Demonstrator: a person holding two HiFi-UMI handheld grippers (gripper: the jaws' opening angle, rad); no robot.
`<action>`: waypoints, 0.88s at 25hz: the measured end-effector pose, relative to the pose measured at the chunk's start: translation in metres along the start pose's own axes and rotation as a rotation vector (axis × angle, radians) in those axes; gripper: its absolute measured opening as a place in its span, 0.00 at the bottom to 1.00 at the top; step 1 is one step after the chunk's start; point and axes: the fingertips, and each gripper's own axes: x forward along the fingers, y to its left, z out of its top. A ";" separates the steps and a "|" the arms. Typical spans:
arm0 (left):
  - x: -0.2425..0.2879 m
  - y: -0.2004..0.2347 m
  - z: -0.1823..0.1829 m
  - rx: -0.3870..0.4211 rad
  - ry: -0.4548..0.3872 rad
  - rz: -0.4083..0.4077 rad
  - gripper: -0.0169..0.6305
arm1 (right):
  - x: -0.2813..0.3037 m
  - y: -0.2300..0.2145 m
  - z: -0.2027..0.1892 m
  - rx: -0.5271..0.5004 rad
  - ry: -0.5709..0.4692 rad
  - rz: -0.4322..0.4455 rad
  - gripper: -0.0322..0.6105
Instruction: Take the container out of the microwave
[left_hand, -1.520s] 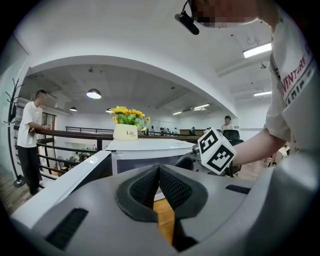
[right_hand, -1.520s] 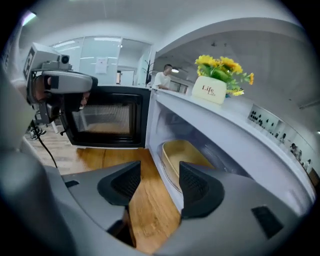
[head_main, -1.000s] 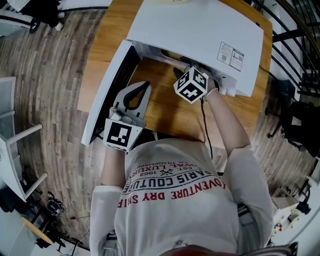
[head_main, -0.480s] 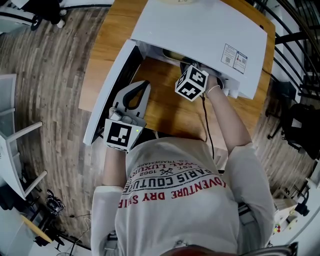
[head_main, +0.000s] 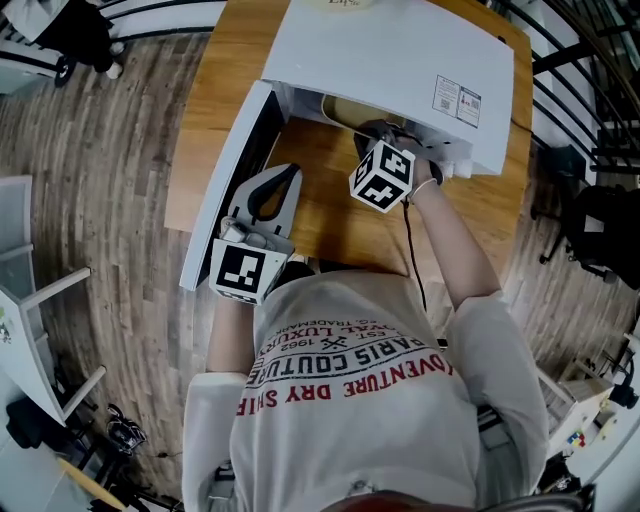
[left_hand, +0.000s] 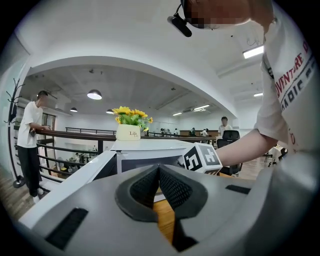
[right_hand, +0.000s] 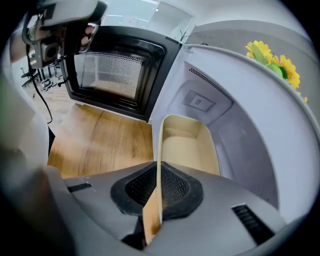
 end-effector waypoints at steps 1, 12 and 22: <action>-0.002 -0.001 0.001 0.006 -0.003 -0.011 0.05 | -0.006 0.004 0.001 0.014 -0.003 0.001 0.11; -0.044 -0.024 0.015 0.048 -0.049 -0.150 0.05 | -0.079 0.059 0.013 0.298 -0.089 -0.013 0.11; -0.088 -0.044 0.024 0.094 -0.078 -0.253 0.05 | -0.166 0.093 0.036 0.556 -0.302 -0.163 0.11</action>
